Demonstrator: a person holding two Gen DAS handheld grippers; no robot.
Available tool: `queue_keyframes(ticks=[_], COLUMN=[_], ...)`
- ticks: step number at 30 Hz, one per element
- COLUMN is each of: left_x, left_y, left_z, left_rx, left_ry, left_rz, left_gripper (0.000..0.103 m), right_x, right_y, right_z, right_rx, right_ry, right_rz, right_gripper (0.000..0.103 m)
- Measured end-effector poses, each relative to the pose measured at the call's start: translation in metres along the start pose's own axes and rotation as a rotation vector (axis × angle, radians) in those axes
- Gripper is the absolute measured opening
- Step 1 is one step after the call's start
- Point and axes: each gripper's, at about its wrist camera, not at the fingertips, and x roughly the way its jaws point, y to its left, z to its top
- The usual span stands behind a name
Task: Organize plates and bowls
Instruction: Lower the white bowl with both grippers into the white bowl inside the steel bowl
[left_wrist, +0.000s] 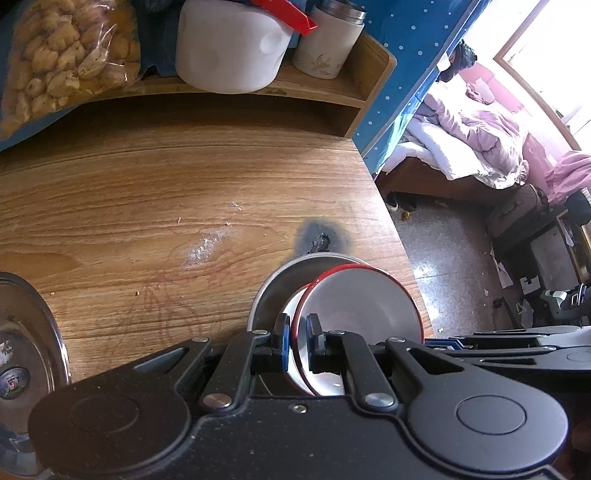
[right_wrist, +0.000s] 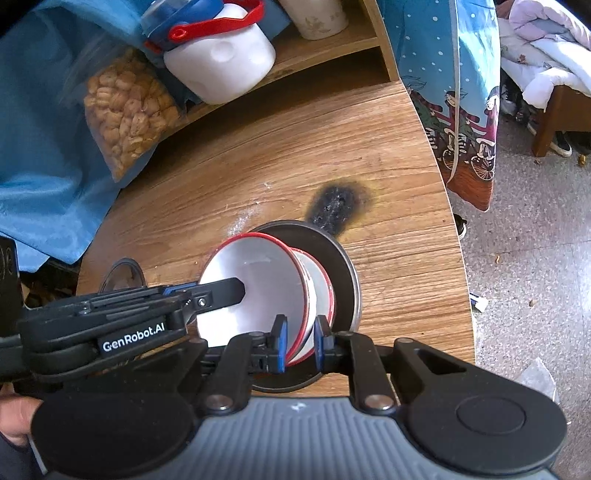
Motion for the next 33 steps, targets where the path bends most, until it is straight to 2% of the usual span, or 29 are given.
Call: queue_keyframes(ticks=[14, 25, 33], left_x=[0.006, 0.011, 0.013], left_y=[0.004, 0.002, 0.002], left_z=[0.001, 0.001, 0.002], left_rx=[-0.001, 0.020, 0.026], left_ry=[0.002, -0.001, 0.003], left_rz=[0.022, 0.025, 0.023], left_gripper=[0.010, 0.010, 0.011], right_x=[0.009, 0.010, 0.009], right_y=[0.003, -0.001, -0.002], right_z=[0.002, 0.001, 0.001], right_rx=[0.003, 0.045, 0.062], right_ry=[0.025, 0.004, 0.000], right_rz=[-0.005, -0.005, 0.002], right_gripper=[0.017, 0.017, 0.023])
